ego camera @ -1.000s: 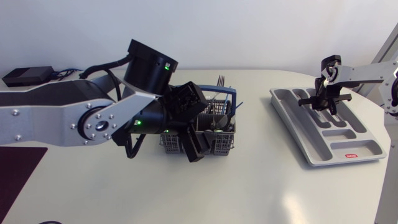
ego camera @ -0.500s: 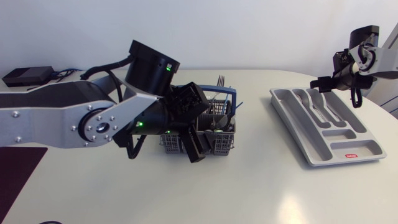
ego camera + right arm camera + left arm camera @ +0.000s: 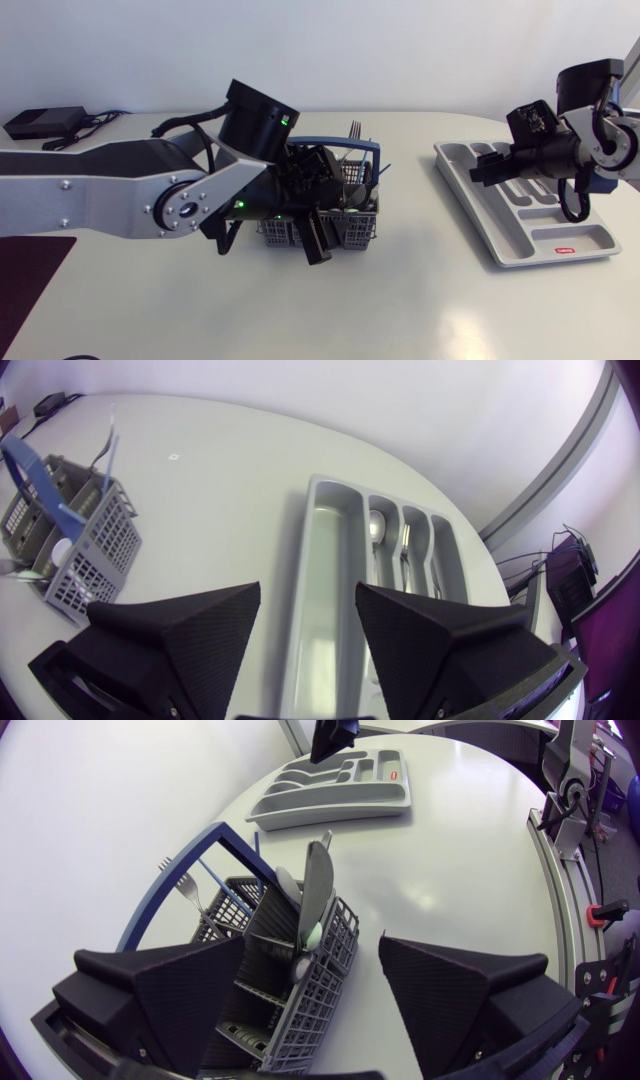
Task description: Sort the cutlery from the basket into the organizer compartments.
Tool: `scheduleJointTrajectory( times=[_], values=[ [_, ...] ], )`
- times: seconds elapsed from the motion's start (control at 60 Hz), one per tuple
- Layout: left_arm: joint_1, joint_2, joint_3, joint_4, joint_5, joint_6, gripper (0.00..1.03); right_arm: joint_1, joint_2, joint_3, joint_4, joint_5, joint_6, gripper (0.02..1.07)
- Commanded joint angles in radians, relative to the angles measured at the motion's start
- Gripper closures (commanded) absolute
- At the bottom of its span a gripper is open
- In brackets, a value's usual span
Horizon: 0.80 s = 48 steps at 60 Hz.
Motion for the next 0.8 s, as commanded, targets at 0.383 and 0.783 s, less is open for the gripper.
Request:
scheduleJointTrajectory(
  times=[0.383, 0.783],
  values=[
    [0.014, 0.075, 0.052, 0.03, 0.05, 0.042, 0.21, 0.191, -0.261, -0.236, 0.012, -0.023, -0.011, 0.35],
    [0.02, 0.115, 0.088, 0.039, 0.131, 0.058, 0.47, 0.241, -0.269, -0.293, 0.046, -0.016, -0.008, 0.35]
  ],
)
